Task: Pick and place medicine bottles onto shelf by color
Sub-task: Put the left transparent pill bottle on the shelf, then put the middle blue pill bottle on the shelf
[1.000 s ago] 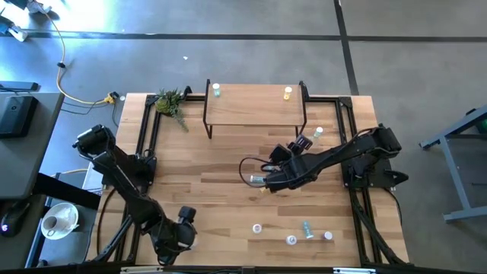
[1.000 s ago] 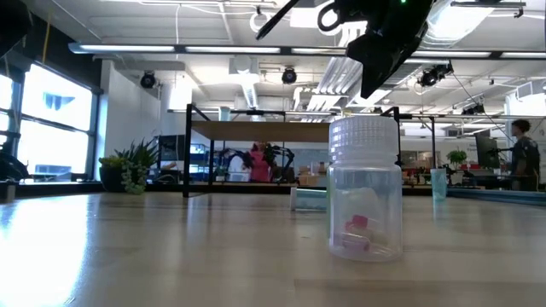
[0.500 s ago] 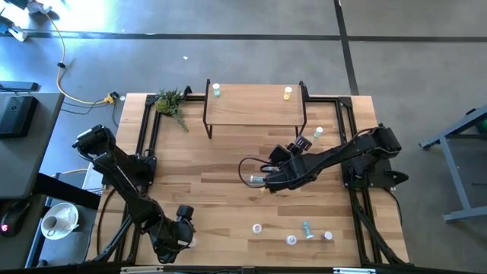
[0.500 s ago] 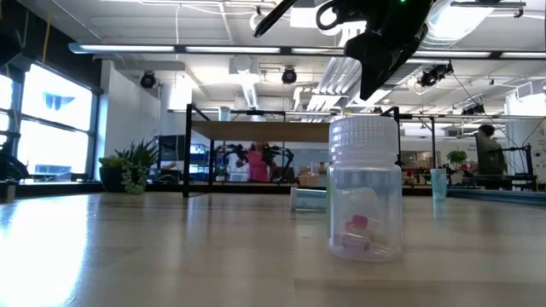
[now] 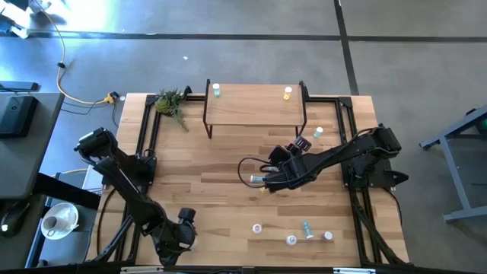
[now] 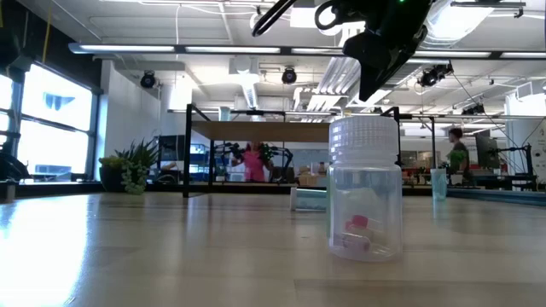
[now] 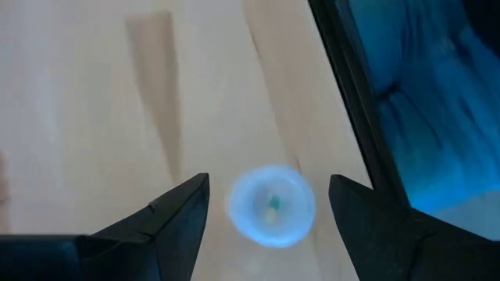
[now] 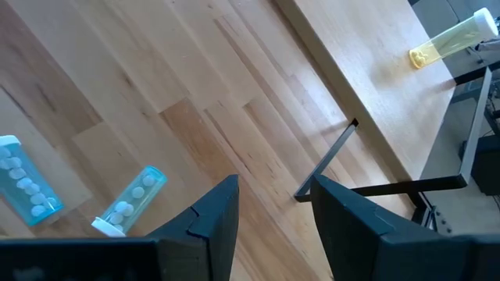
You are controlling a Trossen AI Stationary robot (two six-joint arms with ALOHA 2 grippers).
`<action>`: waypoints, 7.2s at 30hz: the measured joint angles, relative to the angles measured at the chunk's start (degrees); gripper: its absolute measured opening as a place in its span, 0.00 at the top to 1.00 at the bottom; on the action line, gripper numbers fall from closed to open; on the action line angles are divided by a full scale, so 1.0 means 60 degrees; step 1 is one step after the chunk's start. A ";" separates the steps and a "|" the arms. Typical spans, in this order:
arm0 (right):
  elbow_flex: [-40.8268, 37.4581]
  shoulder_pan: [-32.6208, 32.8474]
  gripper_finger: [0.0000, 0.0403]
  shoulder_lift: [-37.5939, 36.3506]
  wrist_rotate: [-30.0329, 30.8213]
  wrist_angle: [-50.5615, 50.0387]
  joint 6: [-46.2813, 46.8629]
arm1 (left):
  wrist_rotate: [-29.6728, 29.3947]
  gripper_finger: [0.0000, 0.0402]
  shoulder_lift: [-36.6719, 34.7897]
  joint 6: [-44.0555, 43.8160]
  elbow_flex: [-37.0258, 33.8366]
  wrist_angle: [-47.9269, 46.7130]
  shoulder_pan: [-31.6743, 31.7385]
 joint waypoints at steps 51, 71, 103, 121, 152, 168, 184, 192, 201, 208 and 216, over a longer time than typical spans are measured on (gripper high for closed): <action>-0.0004 0.1020 0.63 0.0004 0.0025 0.0141 0.0073 | 0.0185 0.66 -0.2756 0.5708 0.0040 -0.0499 0.3911; -0.0004 0.1002 0.63 0.0011 -0.0135 0.1325 0.0076 | -0.0650 0.66 -0.4210 0.8781 0.2941 -0.1218 0.9860; -0.0004 0.1002 0.63 0.0011 -0.0207 0.1849 0.0583 | -0.0514 0.66 -0.0229 0.9051 0.7685 -0.3795 1.2892; -0.0004 0.1002 0.63 0.0009 -0.0289 0.1864 0.0576 | 0.1986 0.66 0.1349 1.0397 0.8053 -0.5149 1.3989; -0.0004 0.1002 0.63 0.0007 -0.0306 0.1860 0.0572 | 0.2954 0.66 0.2536 0.8528 0.8043 -0.4060 1.5150; -0.0004 0.1002 0.63 0.0007 -0.0321 0.1860 0.0569 | 0.2954 0.65 0.2536 0.8528 0.8043 -0.4060 1.5150; -0.0004 0.1002 0.63 0.0007 -0.0331 0.1860 0.0568 | 0.2745 0.52 0.2536 0.8501 0.8043 -0.3725 1.5147; -0.0004 0.0999 0.63 0.0007 -0.0335 0.1857 0.0568 | 0.2559 0.52 0.2533 0.8270 0.8235 -0.3807 1.5147; -0.0004 0.0999 0.63 0.0007 -0.0335 0.1856 0.0568 | 0.2596 0.52 0.2518 0.8012 0.9042 -0.4326 1.5080; -0.0004 0.1002 0.63 0.0007 -0.0372 0.1853 0.0523 | 0.2604 0.52 0.2511 0.7779 1.0044 -0.5460 1.4990; -0.0004 0.1002 0.63 0.0004 -0.0823 0.1844 0.0525 | 0.3407 0.52 0.2010 0.7949 1.0371 -0.6538 1.4928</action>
